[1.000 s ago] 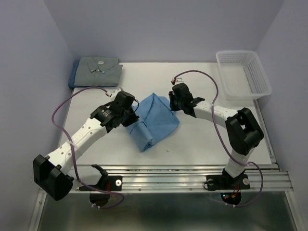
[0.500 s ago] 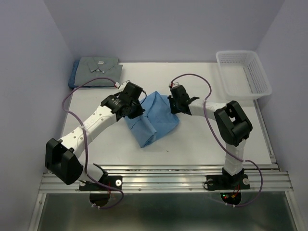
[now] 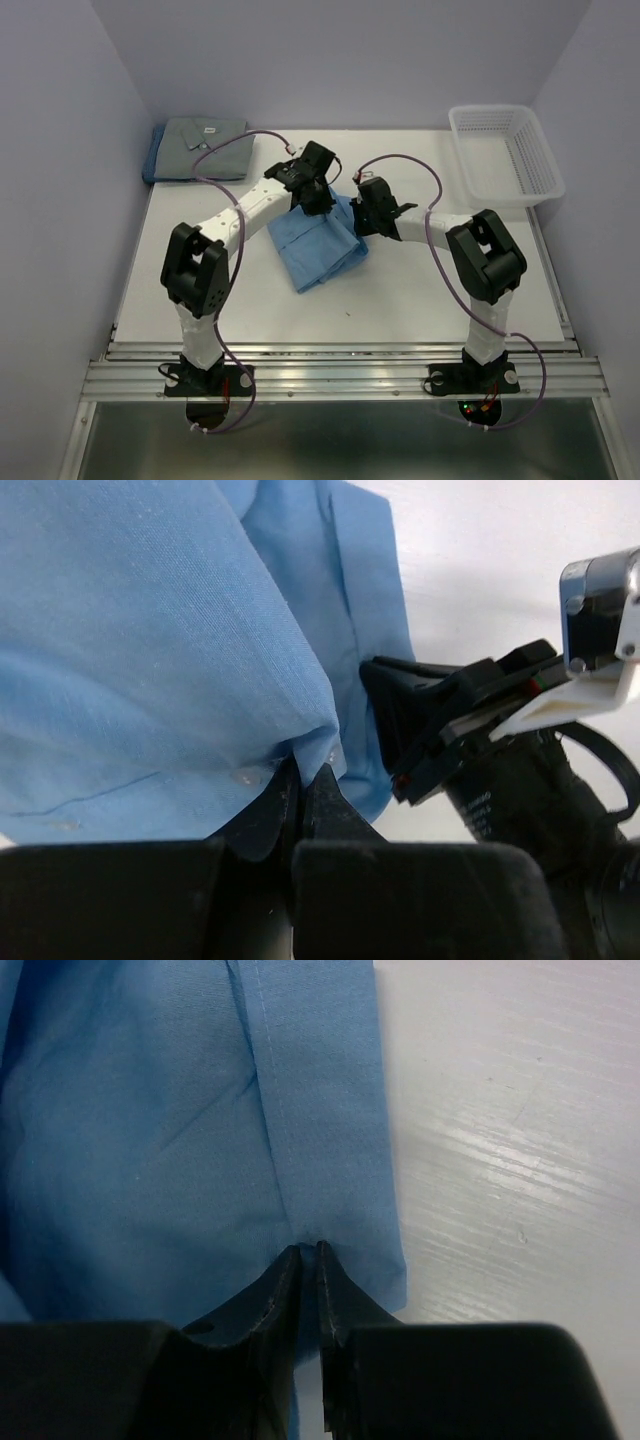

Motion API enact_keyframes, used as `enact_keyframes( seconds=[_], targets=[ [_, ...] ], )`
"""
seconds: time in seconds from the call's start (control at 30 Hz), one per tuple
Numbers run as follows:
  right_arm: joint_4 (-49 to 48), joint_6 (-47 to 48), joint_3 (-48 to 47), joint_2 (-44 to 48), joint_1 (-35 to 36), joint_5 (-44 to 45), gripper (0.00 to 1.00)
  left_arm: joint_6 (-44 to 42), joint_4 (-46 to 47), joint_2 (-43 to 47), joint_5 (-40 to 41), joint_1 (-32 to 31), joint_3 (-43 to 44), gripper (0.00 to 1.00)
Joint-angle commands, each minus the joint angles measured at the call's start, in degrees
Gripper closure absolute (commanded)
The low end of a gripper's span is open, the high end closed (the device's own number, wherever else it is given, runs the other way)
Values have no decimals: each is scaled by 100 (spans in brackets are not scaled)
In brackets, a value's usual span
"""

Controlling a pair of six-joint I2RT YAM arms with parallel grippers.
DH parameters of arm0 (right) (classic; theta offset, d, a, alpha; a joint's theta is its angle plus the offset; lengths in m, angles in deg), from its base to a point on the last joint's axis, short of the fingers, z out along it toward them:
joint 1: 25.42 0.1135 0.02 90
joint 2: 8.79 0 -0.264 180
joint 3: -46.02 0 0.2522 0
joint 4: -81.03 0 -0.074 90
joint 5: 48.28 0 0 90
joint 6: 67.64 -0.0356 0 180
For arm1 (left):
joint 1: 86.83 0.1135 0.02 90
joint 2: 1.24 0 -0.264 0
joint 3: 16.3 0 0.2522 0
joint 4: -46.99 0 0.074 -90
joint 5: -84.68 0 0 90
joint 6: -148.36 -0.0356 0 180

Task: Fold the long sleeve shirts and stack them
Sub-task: Fold the shirt

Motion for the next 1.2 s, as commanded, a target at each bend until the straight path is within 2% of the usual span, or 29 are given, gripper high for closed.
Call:
enact_keyframes(
  seconds=[0.0, 0.47, 0.5, 0.53, 0.6, 0.7, 0.8, 0.93, 1.0, 1.03, 1.07, 1.13, 1.17],
  targets=[
    [278, -26, 256, -104, -97, -391, 84, -443, 219, -297, -242, -42, 753, 100],
    [207, -166, 231, -96, -307, -684, 84, -1085, -326, -2407, -645, -68, 2424, 99],
    [216, -184, 196, 26, -308, -622, 84, -1111, -326, -2538, -699, -77, 2520, 93],
    [260, -184, 126, 106, -360, -491, 83, -1129, -343, -2600, -743, -68, 2573, 79],
    [487, -210, -172, 282, -422, -297, 82, -1191, -335, -2653, -866, -68, 2731, 70],
    [804, -237, -463, 738, -483, 379, 79, -1182, -160, -2575, -971, -86, 2776, 62],
    [1033, -385, -526, 1353, -483, 1134, 69, -1252, -71, -2286, -1042, -103, 2846, 38],
    [1042, -553, -79, 2249, -483, 1286, 61, -1428, 8, -1767, -1104, -147, 2846, 22],
    [1033, -605, 133, 2724, -483, 1128, 58, -1542, 34, -1373, -1113, -165, 2707, 18],
    [1033, -614, 229, 2865, -483, 832, 55, -1577, 43, -1205, -1086, -165, 2636, 15],
    [1033, -615, 387, 2988, -483, 646, 39, -1586, 60, -1038, -1008, -165, 2522, 12],
    [999, -562, 485, 3287, -483, -98, 23, -1499, 69, -441, -561, -165, 2040, 7],
    [964, -536, 529, 3358, -483, -416, 0, -1446, 104, -239, -254, -148, 1820, 1]
  ],
)
